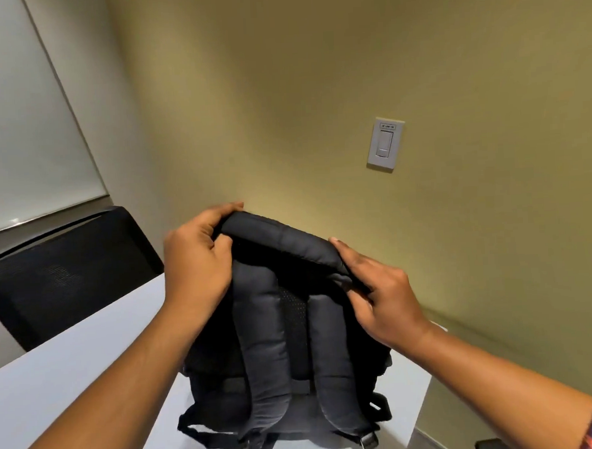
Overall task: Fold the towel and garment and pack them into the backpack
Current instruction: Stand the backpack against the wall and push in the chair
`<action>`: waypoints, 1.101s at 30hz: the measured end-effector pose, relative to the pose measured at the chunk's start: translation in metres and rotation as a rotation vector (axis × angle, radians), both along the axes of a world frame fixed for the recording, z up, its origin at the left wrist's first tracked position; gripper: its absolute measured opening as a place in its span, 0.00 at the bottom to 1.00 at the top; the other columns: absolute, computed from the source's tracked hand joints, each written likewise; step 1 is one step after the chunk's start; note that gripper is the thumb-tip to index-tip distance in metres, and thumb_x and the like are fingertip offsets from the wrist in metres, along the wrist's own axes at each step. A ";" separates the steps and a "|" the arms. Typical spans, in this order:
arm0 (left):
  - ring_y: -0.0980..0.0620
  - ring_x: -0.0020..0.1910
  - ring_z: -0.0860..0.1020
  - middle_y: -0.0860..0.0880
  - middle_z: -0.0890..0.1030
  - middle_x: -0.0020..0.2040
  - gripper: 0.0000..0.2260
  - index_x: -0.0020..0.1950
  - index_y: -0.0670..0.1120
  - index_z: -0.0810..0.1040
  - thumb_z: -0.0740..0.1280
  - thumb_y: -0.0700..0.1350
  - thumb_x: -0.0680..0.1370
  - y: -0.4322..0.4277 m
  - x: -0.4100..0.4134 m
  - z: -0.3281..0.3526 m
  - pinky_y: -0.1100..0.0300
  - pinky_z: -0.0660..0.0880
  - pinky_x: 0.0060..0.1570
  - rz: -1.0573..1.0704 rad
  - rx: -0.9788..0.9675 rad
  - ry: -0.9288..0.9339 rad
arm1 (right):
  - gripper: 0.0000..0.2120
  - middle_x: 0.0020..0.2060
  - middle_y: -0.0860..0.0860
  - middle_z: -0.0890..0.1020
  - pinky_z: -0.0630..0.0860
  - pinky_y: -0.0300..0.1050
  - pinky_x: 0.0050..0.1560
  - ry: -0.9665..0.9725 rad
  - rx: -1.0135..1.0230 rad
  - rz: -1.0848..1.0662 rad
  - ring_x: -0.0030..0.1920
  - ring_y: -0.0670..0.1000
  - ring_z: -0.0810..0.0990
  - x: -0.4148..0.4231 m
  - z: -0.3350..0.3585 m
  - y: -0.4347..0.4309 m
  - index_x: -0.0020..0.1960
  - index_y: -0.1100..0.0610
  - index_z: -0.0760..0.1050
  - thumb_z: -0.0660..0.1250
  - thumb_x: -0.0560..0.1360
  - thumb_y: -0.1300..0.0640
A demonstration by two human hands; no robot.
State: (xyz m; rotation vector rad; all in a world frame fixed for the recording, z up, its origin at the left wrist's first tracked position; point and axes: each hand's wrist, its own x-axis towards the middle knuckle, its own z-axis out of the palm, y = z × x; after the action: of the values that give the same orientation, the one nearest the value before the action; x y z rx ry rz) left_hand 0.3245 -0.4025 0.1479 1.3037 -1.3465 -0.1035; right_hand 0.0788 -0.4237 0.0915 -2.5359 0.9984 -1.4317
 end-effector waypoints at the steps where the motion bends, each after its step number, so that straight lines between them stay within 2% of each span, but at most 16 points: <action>1: 0.62 0.55 0.79 0.55 0.83 0.54 0.24 0.58 0.47 0.83 0.60 0.27 0.70 -0.017 -0.011 0.002 0.65 0.73 0.62 -0.030 0.001 0.004 | 0.32 0.65 0.50 0.76 0.70 0.37 0.67 0.004 -0.020 -0.022 0.65 0.43 0.75 -0.013 0.003 -0.012 0.71 0.63 0.70 0.66 0.66 0.72; 5: 0.60 0.56 0.80 0.54 0.84 0.54 0.23 0.56 0.46 0.83 0.59 0.31 0.67 -0.084 -0.059 0.007 0.59 0.75 0.62 -0.156 -0.004 0.017 | 0.32 0.64 0.49 0.77 0.70 0.36 0.67 0.002 -0.035 -0.110 0.63 0.44 0.76 -0.065 0.009 -0.059 0.70 0.62 0.71 0.69 0.67 0.74; 8: 0.58 0.56 0.80 0.53 0.84 0.55 0.23 0.57 0.47 0.83 0.59 0.30 0.68 -0.129 -0.100 0.000 0.59 0.74 0.62 -0.211 0.054 -0.004 | 0.32 0.60 0.50 0.80 0.72 0.35 0.64 0.014 0.018 -0.193 0.59 0.47 0.79 -0.105 0.001 -0.089 0.70 0.60 0.72 0.71 0.69 0.74; 10: 0.57 0.58 0.79 0.53 0.83 0.57 0.20 0.58 0.48 0.82 0.64 0.32 0.71 -0.148 -0.122 -0.012 0.64 0.72 0.62 -0.242 0.137 -0.086 | 0.30 0.59 0.49 0.81 0.71 0.30 0.62 0.007 0.102 -0.254 0.58 0.49 0.81 -0.129 -0.014 -0.101 0.70 0.59 0.72 0.71 0.70 0.73; 12: 0.55 0.61 0.77 0.54 0.81 0.61 0.17 0.62 0.50 0.79 0.71 0.39 0.74 -0.158 -0.139 -0.030 0.68 0.68 0.59 -0.249 0.210 -0.170 | 0.29 0.59 0.45 0.78 0.67 0.23 0.60 -0.066 0.213 -0.335 0.59 0.49 0.80 -0.153 -0.030 -0.109 0.71 0.59 0.71 0.69 0.72 0.73; 13: 0.54 0.63 0.76 0.54 0.79 0.63 0.19 0.64 0.51 0.77 0.73 0.43 0.74 -0.160 -0.145 -0.041 0.68 0.67 0.59 -0.240 0.234 -0.199 | 0.28 0.60 0.45 0.77 0.65 0.22 0.60 -0.127 0.276 -0.382 0.60 0.49 0.78 -0.164 -0.035 -0.113 0.72 0.58 0.71 0.68 0.74 0.71; 14: 0.54 0.64 0.74 0.54 0.78 0.65 0.22 0.67 0.52 0.75 0.74 0.46 0.73 -0.160 -0.148 -0.052 0.66 0.66 0.59 -0.227 0.255 -0.223 | 0.27 0.62 0.46 0.77 0.65 0.24 0.62 -0.179 0.332 -0.424 0.62 0.49 0.77 -0.174 -0.037 -0.117 0.72 0.58 0.70 0.67 0.75 0.69; 16: 0.53 0.68 0.71 0.54 0.72 0.70 0.29 0.71 0.53 0.69 0.74 0.50 0.72 -0.156 -0.153 -0.078 0.61 0.67 0.63 -0.225 0.297 -0.275 | 0.26 0.68 0.51 0.75 0.64 0.36 0.69 -0.195 0.374 -0.500 0.69 0.52 0.73 -0.189 -0.039 -0.124 0.74 0.57 0.67 0.66 0.77 0.65; 19: 0.53 0.73 0.65 0.54 0.64 0.76 0.36 0.76 0.54 0.60 0.73 0.55 0.72 -0.145 -0.156 -0.121 0.53 0.67 0.70 -0.263 0.413 -0.289 | 0.29 0.76 0.51 0.62 0.55 0.48 0.77 -0.038 0.216 -0.534 0.78 0.52 0.59 -0.186 -0.045 -0.114 0.77 0.58 0.60 0.64 0.79 0.54; 21: 0.52 0.74 0.64 0.55 0.62 0.77 0.39 0.77 0.55 0.56 0.72 0.58 0.72 -0.137 -0.159 -0.148 0.50 0.67 0.70 -0.263 0.513 -0.287 | 0.30 0.77 0.51 0.60 0.51 0.51 0.78 0.132 0.058 -0.427 0.79 0.53 0.55 -0.171 -0.056 -0.096 0.77 0.58 0.61 0.63 0.78 0.50; 25: 0.51 0.75 0.62 0.53 0.61 0.77 0.38 0.78 0.54 0.53 0.69 0.61 0.73 -0.113 -0.154 -0.200 0.51 0.67 0.70 -0.271 0.637 -0.350 | 0.24 0.75 0.53 0.67 0.55 0.54 0.76 0.563 -0.065 -0.170 0.77 0.55 0.59 -0.130 -0.108 -0.070 0.73 0.55 0.68 0.61 0.79 0.48; 28: 0.51 0.75 0.61 0.53 0.60 0.78 0.37 0.78 0.54 0.53 0.67 0.61 0.75 -0.088 -0.141 -0.232 0.52 0.66 0.70 -0.256 0.712 -0.352 | 0.22 0.75 0.53 0.67 0.54 0.55 0.76 0.739 -0.032 -0.051 0.77 0.56 0.60 -0.112 -0.158 -0.067 0.73 0.53 0.69 0.62 0.79 0.52; 30: 0.51 0.76 0.61 0.55 0.57 0.78 0.37 0.78 0.56 0.52 0.65 0.63 0.75 -0.069 -0.128 -0.250 0.55 0.65 0.70 -0.215 0.758 -0.362 | 0.23 0.75 0.53 0.67 0.50 0.55 0.76 0.861 -0.013 -0.040 0.77 0.56 0.60 -0.103 -0.182 -0.072 0.73 0.53 0.69 0.59 0.78 0.54; 32: 0.51 0.76 0.59 0.56 0.53 0.79 0.37 0.79 0.57 0.49 0.61 0.65 0.75 -0.045 -0.108 -0.271 0.56 0.63 0.70 -0.153 0.828 -0.375 | 0.24 0.74 0.54 0.68 0.46 0.55 0.76 0.963 0.050 -0.078 0.76 0.57 0.62 -0.097 -0.201 -0.079 0.72 0.53 0.70 0.54 0.78 0.52; 33: 0.52 0.77 0.57 0.56 0.51 0.79 0.36 0.79 0.56 0.48 0.60 0.66 0.76 -0.032 -0.099 -0.285 0.56 0.61 0.71 -0.134 0.871 -0.384 | 0.24 0.74 0.55 0.68 0.44 0.56 0.76 1.011 0.077 -0.093 0.76 0.57 0.61 -0.095 -0.209 -0.083 0.72 0.54 0.71 0.55 0.78 0.51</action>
State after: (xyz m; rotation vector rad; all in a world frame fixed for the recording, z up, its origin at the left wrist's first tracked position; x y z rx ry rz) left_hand 0.2259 -0.4347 -0.1369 2.0218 -1.8081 -0.6117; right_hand -0.0166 -0.5068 -0.1173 -3.1614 1.1988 0.0110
